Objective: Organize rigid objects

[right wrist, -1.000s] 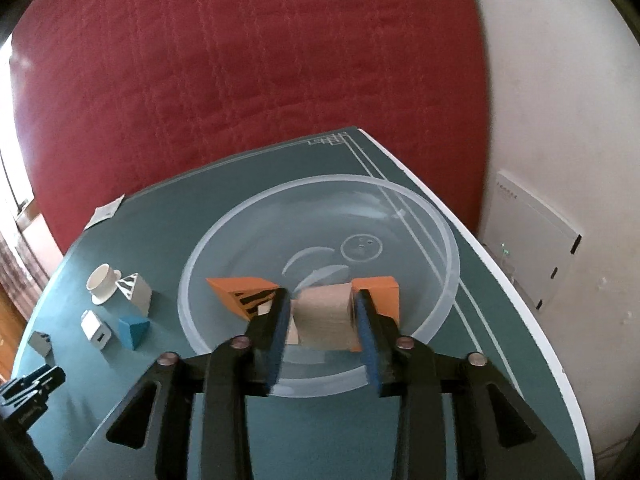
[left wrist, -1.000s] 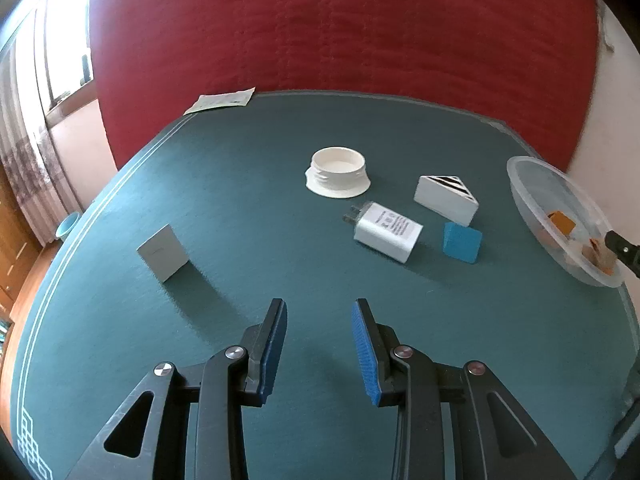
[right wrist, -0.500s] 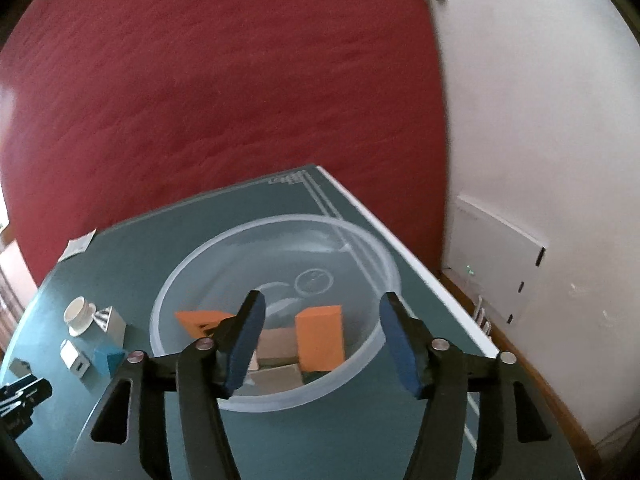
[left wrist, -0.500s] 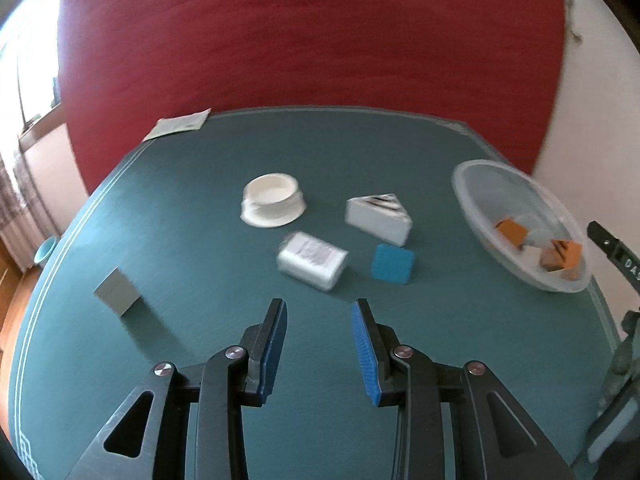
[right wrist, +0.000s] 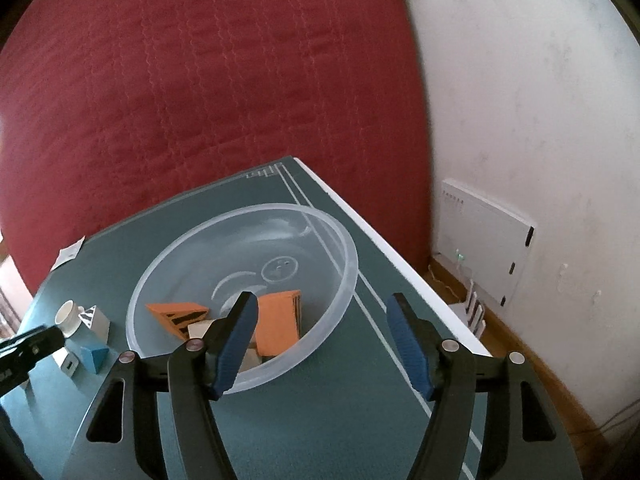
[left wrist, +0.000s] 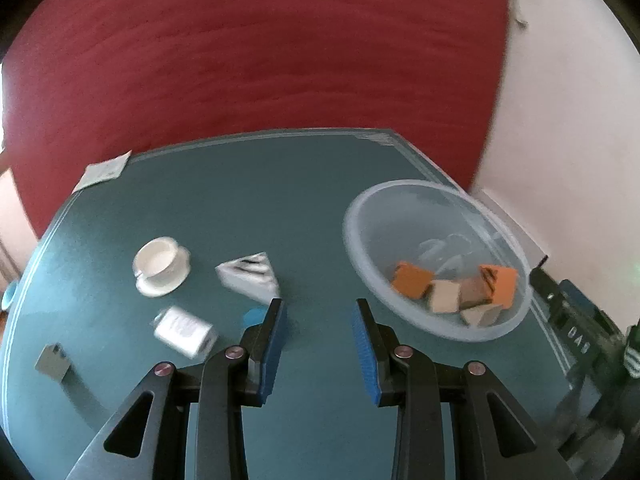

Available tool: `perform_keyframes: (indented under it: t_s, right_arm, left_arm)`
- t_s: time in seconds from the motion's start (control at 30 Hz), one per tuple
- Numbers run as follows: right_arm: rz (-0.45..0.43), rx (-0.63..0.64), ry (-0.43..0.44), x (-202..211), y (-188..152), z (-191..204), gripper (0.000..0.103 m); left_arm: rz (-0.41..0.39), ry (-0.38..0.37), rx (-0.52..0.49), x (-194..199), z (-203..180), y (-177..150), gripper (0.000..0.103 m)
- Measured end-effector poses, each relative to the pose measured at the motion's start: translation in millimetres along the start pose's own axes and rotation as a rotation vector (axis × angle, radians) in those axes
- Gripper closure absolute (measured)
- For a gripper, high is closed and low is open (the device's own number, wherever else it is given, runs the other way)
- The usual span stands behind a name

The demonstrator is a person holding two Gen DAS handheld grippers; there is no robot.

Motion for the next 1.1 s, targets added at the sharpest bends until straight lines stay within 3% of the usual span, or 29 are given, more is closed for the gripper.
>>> perform_keyframes:
  t_s: [0.33, 0.67, 0.77, 0.83, 0.93, 1.1]
  right_arm:
    - [-0.001, -0.037, -0.002, -1, -1, -4, 0.035]
    - [0.013, -0.062, 0.011, -5, -2, -8, 0.033]
    - [0.011, -0.07, 0.015, -6, -2, -10, 0.03]
    - [0.009, -0.069, 0.017, -6, -3, -10, 0.03]
    - [0.003, -0.066, 0.022, -6, -3, -9, 0.03]
    - [-0.012, -0.05, 0.028, -4, -4, -6, 0.029]
  left_arm:
    - [-0.021, -0.094, -0.068, -16, -52, 25, 0.067]
    - [0.012, -0.125, -0.074, -26, -64, 14, 0.066]
    - [0.022, -0.104, -0.051, -24, -52, 10, 0.05]
    - [0.018, -0.079, -0.032, -22, -41, 7, 0.031]
    - [-0.001, -0.02, 0.006, -16, -13, 2, 0.021]
    - [-0.012, 0.089, 0.084, -6, 39, -9, 0.016]
Point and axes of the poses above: each gripper's, at about its wrist camera, not at the fingertips, and x roughly against the way its jaws point, z to its left, y to its top, the point moved 7 cm from there along -x, roughly the way its jaws point, and after that the axes turned 10 degrees about y, right-handed, at the moved point
